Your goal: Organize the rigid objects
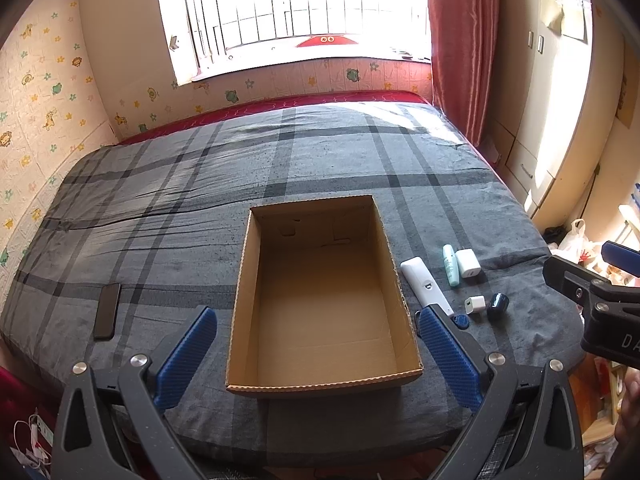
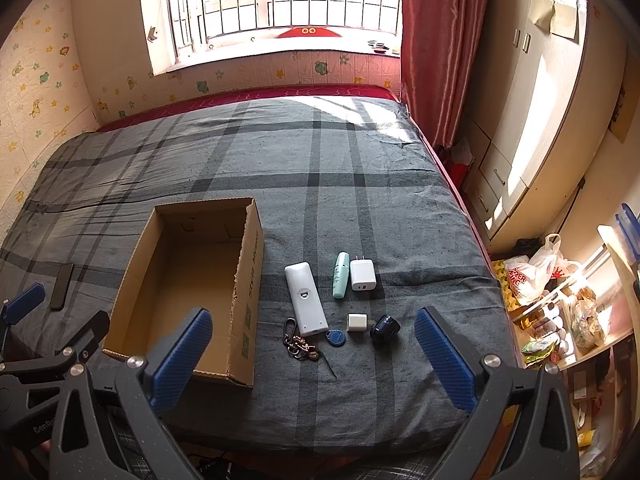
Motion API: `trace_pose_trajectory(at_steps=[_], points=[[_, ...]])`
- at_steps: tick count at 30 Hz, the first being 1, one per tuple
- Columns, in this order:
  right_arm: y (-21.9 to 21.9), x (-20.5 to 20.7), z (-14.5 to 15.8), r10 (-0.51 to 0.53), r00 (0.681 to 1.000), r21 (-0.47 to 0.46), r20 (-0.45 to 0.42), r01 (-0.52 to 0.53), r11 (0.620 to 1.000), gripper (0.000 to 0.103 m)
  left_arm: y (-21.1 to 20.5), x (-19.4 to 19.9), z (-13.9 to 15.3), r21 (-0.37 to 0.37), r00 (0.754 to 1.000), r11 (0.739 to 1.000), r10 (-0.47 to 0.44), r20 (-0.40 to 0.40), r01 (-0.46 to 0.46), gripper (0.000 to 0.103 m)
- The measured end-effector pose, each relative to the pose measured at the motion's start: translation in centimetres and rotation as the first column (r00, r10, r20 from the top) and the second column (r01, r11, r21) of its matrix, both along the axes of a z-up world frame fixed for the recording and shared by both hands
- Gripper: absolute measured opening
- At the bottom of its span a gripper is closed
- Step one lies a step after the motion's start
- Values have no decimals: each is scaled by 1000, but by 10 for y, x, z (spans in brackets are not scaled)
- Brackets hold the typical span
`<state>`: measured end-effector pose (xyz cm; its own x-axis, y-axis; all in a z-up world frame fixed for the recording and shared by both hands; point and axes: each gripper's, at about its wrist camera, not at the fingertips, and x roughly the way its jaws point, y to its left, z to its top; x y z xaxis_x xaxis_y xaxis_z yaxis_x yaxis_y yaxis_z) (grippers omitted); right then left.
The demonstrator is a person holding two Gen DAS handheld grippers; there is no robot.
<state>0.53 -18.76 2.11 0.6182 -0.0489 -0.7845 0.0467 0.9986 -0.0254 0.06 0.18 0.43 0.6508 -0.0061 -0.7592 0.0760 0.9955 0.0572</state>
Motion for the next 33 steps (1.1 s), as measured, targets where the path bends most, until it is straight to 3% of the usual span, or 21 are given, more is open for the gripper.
trace_pose_trajectory(at_steps=[33], points=[[0,7,1,8,1000,-2,-9,-8,1000,103,7,5,-4,-4,1000,1000,1,-6,-1,103]])
